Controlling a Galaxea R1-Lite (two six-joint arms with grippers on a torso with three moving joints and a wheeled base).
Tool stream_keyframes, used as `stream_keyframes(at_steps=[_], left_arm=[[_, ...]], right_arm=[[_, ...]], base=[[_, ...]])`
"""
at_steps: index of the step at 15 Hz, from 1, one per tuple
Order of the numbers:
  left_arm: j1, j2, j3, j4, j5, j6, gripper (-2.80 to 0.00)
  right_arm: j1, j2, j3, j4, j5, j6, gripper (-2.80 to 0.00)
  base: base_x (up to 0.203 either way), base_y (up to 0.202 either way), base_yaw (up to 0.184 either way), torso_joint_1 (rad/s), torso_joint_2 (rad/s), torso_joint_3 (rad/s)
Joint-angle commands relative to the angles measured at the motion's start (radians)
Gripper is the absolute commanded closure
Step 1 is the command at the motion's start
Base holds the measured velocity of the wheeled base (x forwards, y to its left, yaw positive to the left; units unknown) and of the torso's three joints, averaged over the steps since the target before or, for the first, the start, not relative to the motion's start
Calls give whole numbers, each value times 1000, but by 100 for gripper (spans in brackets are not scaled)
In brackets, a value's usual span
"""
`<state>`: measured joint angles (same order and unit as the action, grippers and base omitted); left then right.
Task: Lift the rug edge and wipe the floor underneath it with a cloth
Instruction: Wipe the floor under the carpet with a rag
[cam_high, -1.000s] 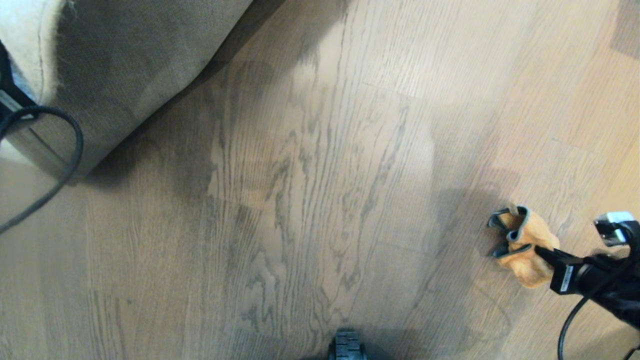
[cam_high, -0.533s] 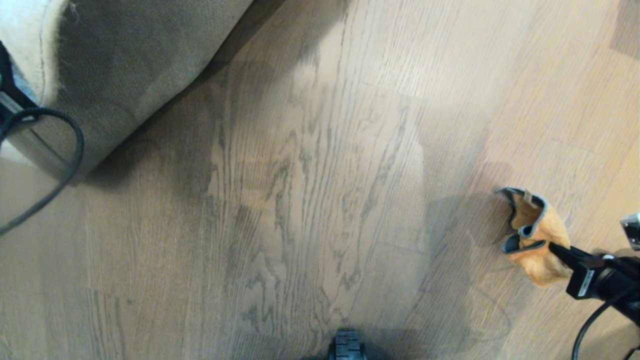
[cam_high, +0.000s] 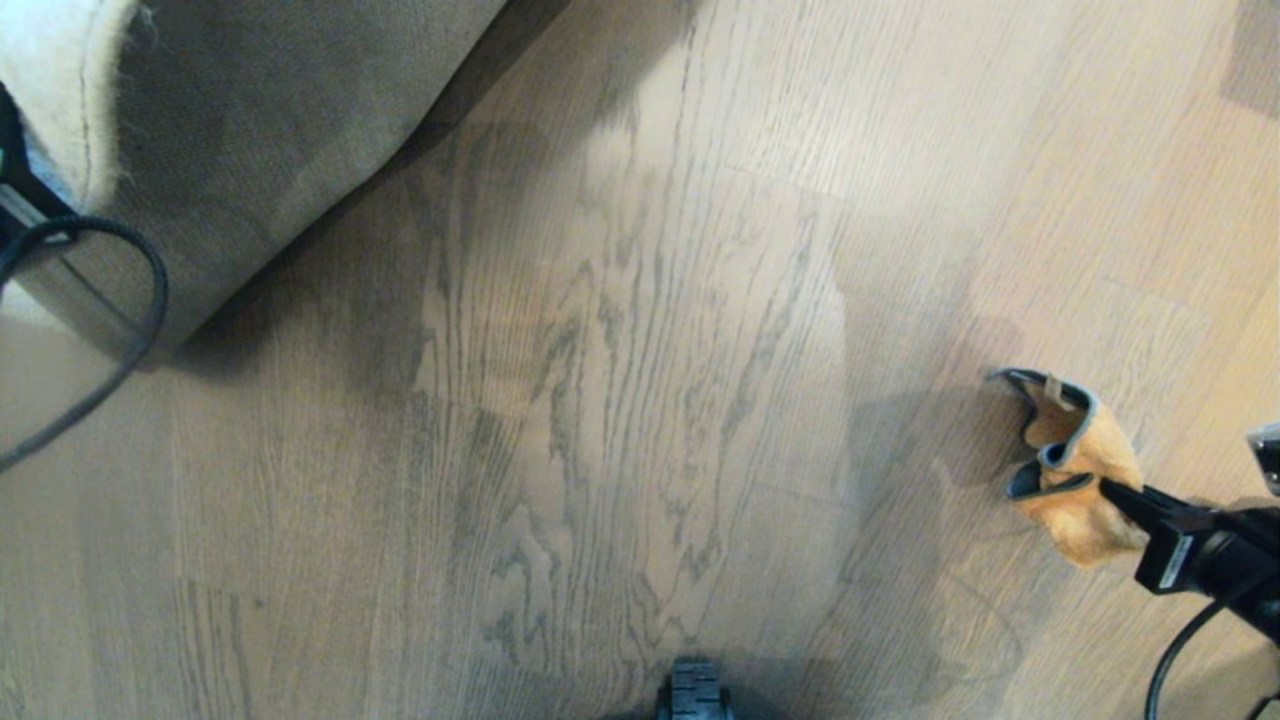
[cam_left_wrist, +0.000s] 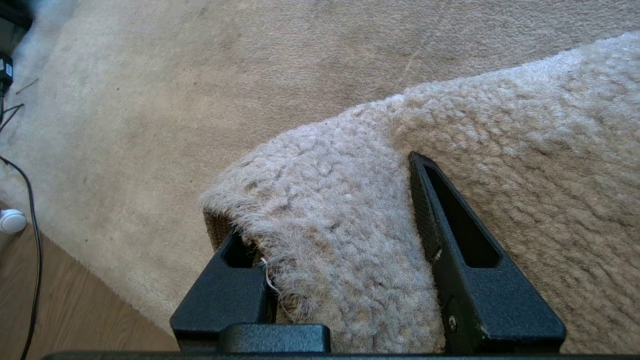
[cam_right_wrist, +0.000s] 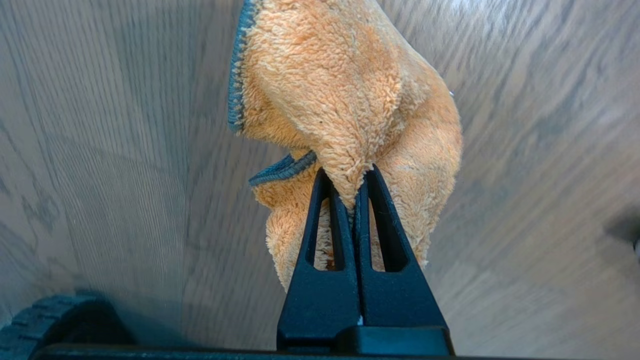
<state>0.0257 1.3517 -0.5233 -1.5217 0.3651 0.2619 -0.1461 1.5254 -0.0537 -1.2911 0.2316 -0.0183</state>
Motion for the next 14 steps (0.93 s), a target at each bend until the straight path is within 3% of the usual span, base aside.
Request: stream_keyframes(at_steps=[1, 4, 8, 14], left_arm=[[0, 0, 0, -41, 3, 2, 0], [0, 4, 0, -41, 3, 2, 0], [0, 25, 0, -43, 3, 2, 0], [6, 38, 2, -46, 6, -1, 0]], right_arm=[[49, 24, -40, -8, 1, 1, 0], [196, 63, -75, -9, -1, 11, 0], [466, 179, -158, -30, -16, 56, 0], [808, 477, -535, -62, -113, 163, 0]], base=[[0, 0, 0, 0, 0, 0], [0, 0, 0, 0, 0, 0], [0, 0, 0, 0, 0, 0], [0, 0, 0, 0, 0, 0]])
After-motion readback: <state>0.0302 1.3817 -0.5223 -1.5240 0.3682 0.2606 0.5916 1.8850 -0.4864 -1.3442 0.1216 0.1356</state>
